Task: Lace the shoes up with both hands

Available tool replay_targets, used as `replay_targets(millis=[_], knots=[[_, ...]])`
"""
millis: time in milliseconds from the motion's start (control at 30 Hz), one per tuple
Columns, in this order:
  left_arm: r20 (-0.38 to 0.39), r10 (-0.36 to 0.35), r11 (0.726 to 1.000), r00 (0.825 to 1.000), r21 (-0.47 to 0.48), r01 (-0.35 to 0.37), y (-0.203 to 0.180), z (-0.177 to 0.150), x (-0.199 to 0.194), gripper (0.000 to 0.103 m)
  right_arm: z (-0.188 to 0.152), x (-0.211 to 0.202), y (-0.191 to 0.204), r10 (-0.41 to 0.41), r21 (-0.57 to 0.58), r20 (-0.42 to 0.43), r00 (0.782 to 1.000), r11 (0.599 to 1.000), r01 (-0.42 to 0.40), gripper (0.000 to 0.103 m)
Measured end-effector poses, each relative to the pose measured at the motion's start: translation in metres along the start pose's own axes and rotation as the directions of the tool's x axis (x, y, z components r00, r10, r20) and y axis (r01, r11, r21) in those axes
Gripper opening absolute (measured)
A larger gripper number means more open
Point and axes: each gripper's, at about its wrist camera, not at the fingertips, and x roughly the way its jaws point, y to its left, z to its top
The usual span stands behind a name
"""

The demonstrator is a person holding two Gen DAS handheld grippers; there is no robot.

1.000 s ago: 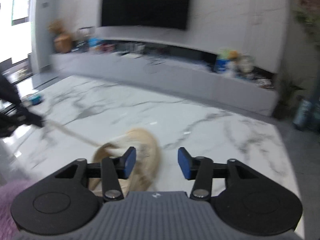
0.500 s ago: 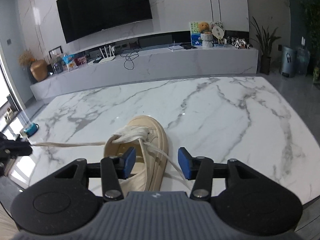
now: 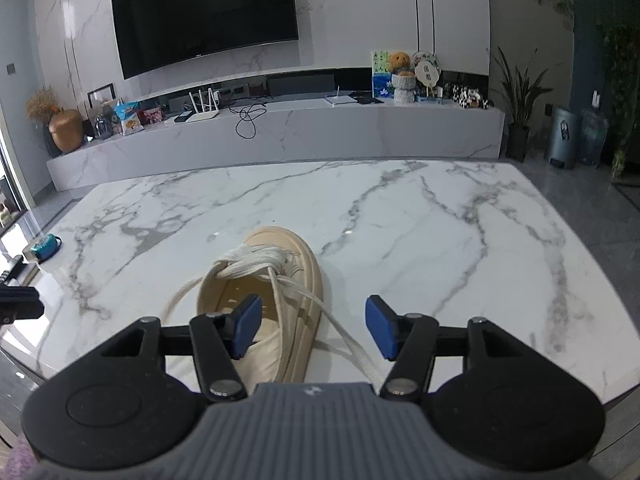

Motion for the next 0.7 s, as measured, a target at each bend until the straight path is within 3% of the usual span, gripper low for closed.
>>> replay_targets(millis=[133, 200, 567, 700], knots=[[0.016, -0.006, 0.999, 1.000, -0.052, 0.007, -0.001, -0.007, -0.006, 0.033, 0.000, 0.002, 0.002, -0.002, -0.011, -0.007, 1.000, 1.000, 0.002, 0.061], [0.029, -0.011, 0.996, 1.000, -0.083, 0.013, -0.003, -0.009, -0.010, 0.047, -0.001, 0.002, 0.000, 0.002, -0.003, -0.009, 1.000, 1.000, -0.002, 0.061], [0.142, -0.046, 0.955, 0.989, -0.285, 0.085, -0.012, -0.003, -0.011, 0.057, -0.001, 0.002, -0.001, 0.004, 0.004, -0.014, 1.000, 1.000, -0.004, 0.061], [0.179, -0.052, 0.937, 0.983, -0.333, 0.110, -0.017, 0.010, -0.003, 0.067, -0.002, 0.002, -0.002, 0.020, 0.010, -0.015, 1.000, 1.000, -0.020, 0.061]])
